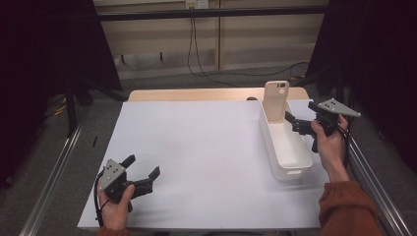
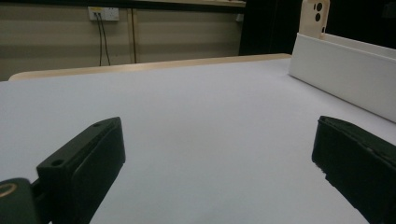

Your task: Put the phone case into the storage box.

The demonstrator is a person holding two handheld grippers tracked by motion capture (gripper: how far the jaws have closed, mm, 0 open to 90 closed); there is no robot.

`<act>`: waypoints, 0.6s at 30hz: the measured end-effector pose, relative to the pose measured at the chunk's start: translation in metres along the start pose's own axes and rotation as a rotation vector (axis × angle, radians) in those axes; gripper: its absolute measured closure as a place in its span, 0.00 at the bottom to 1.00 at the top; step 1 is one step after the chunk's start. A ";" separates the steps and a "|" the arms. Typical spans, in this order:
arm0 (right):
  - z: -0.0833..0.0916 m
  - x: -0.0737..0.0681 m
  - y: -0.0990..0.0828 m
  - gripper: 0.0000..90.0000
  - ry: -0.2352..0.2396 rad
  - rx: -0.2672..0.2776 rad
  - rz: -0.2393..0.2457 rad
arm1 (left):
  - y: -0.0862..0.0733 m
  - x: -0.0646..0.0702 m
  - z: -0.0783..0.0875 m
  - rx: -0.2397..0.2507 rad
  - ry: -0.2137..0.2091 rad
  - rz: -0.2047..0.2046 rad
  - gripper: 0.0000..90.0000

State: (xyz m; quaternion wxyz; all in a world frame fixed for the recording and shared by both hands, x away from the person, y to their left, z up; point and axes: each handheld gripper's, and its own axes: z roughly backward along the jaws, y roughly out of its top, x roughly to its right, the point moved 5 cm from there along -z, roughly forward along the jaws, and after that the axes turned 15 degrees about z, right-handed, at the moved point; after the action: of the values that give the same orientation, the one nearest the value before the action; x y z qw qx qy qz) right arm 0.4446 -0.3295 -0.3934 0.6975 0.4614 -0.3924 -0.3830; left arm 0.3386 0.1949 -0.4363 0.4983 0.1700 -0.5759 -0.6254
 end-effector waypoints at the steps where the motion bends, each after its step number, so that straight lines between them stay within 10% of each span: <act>1: 0.002 0.000 0.000 0.01 -0.001 0.004 -0.003 | 0.000 0.000 0.001 -0.002 0.000 -0.006 0.03; 18: 0.037 -0.015 0.000 0.01 -0.003 0.027 0.024 | 0.000 0.002 0.008 0.014 0.012 -0.004 0.03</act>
State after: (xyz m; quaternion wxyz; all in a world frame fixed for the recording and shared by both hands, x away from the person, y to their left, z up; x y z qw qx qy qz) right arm 0.4049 -0.3287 -0.3869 0.6951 0.4654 -0.4041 -0.3701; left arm 0.3313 0.1978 -0.4336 0.4994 0.1783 -0.5768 -0.6214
